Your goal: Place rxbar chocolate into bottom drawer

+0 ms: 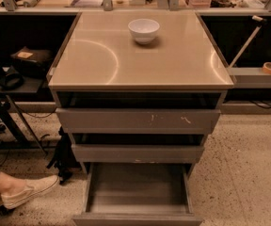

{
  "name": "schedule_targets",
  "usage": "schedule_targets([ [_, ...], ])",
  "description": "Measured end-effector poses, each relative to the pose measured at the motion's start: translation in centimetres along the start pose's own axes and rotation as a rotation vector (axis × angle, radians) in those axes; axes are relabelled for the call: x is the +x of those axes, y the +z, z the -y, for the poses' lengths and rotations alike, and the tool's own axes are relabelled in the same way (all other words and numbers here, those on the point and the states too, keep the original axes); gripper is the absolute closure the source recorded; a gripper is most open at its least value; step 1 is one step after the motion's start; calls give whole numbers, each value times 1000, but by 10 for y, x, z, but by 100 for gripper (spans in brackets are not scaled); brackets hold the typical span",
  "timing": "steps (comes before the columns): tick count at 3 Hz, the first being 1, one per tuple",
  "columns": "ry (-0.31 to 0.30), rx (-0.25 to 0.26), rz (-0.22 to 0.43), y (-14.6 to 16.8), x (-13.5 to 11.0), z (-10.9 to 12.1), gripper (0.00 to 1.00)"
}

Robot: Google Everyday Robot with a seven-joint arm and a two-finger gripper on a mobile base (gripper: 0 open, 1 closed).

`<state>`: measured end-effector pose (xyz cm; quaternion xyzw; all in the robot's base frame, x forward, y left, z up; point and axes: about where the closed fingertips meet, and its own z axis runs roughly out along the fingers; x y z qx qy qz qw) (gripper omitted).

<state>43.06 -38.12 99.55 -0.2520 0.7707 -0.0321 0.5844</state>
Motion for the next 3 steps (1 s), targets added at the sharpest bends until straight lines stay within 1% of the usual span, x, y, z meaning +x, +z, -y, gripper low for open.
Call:
schedule_targets([
  [1, 76, 19, 61, 7, 37, -47, 100],
  [2, 139, 93, 56, 13, 107, -84, 100],
  [3, 119, 100, 27, 37, 176, -149, 100],
])
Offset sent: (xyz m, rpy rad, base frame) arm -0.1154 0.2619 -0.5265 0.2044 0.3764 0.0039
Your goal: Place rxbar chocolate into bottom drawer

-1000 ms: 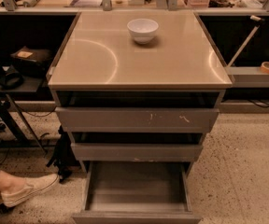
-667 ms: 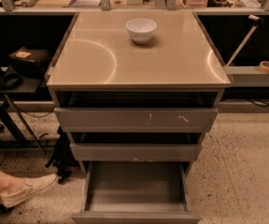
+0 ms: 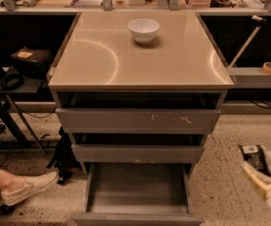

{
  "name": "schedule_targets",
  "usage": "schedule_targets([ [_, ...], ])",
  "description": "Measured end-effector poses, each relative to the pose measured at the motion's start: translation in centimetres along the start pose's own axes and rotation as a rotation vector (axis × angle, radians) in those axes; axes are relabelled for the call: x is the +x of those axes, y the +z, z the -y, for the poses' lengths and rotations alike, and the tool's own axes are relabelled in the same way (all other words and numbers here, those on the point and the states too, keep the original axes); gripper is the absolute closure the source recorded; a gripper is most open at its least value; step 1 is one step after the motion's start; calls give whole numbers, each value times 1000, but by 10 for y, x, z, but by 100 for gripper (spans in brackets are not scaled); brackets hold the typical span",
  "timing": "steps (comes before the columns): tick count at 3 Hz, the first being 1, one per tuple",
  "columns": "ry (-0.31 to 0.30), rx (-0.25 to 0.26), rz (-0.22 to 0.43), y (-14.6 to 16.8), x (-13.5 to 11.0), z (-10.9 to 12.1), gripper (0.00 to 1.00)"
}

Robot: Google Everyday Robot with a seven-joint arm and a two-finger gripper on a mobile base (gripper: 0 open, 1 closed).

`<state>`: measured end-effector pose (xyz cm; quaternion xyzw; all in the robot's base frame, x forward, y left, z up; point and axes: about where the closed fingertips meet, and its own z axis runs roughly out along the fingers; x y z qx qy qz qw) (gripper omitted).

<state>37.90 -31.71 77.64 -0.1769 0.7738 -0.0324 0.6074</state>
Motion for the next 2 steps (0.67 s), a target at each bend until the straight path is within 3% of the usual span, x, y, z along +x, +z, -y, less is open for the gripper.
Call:
schedule_targets([
  [1, -32, -83, -75, 34, 70, -84, 100],
  [2, -38, -121, -128, 42, 98, -124, 100],
])
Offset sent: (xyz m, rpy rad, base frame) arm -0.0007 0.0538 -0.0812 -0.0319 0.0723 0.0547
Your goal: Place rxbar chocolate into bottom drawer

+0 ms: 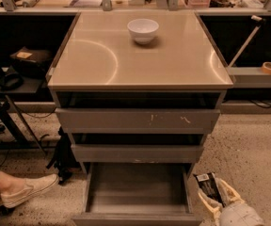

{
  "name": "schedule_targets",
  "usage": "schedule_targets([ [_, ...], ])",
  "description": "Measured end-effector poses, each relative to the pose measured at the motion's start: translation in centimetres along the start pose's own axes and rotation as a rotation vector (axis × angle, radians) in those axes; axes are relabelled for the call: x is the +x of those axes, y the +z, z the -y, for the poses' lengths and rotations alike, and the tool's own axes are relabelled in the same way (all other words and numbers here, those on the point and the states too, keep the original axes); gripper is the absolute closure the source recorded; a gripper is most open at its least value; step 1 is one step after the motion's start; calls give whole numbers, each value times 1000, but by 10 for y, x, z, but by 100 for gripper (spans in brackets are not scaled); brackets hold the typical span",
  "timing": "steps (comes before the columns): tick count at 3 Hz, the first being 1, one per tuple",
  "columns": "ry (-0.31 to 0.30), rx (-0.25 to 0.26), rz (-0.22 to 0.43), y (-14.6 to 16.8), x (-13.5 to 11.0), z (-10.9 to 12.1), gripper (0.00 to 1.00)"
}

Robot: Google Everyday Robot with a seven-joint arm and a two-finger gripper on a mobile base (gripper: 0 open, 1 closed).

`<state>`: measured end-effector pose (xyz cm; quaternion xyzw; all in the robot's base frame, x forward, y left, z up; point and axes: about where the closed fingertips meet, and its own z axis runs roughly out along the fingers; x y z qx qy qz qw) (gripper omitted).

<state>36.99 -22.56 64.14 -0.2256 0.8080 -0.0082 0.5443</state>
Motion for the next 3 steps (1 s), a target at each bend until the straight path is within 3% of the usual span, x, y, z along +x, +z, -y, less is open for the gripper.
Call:
schedule_targets([
  [1, -7, -5, -5, 1, 7, -5, 100],
  [2, 3, -67, -10, 34, 38, -36, 100],
  [3, 14, -176, 6, 92, 64, -97, 100],
])
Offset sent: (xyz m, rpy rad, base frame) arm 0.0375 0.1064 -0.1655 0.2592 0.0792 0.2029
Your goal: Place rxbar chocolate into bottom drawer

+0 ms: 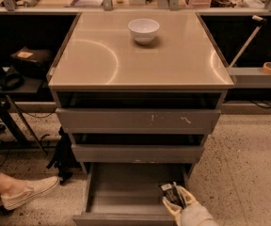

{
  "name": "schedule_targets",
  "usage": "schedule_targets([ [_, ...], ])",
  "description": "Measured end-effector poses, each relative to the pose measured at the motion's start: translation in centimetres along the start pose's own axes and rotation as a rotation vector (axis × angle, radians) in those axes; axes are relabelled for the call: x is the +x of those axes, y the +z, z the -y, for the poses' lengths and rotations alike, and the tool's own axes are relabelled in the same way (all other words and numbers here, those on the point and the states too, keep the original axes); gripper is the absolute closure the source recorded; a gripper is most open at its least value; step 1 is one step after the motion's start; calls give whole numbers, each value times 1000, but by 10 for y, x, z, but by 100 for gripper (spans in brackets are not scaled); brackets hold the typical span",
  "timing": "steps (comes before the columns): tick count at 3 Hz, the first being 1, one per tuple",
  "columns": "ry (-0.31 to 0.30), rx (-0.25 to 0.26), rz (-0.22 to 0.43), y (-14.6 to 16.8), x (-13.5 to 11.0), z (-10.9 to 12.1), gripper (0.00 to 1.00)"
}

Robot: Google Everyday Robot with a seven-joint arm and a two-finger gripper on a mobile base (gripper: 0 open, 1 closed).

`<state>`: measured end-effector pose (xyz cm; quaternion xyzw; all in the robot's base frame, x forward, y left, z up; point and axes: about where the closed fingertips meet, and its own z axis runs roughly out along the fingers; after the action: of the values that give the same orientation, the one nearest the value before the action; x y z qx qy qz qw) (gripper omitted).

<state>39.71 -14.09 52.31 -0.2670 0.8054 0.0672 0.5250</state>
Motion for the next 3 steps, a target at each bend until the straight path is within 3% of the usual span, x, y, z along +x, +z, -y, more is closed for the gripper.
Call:
schedule_targets([
  [1, -59, -40, 20, 71, 10, -44, 100],
  [2, -35, -72, 16, 99, 18, -76, 100],
  [3, -35, -72, 15, 99, 18, -76, 100],
])
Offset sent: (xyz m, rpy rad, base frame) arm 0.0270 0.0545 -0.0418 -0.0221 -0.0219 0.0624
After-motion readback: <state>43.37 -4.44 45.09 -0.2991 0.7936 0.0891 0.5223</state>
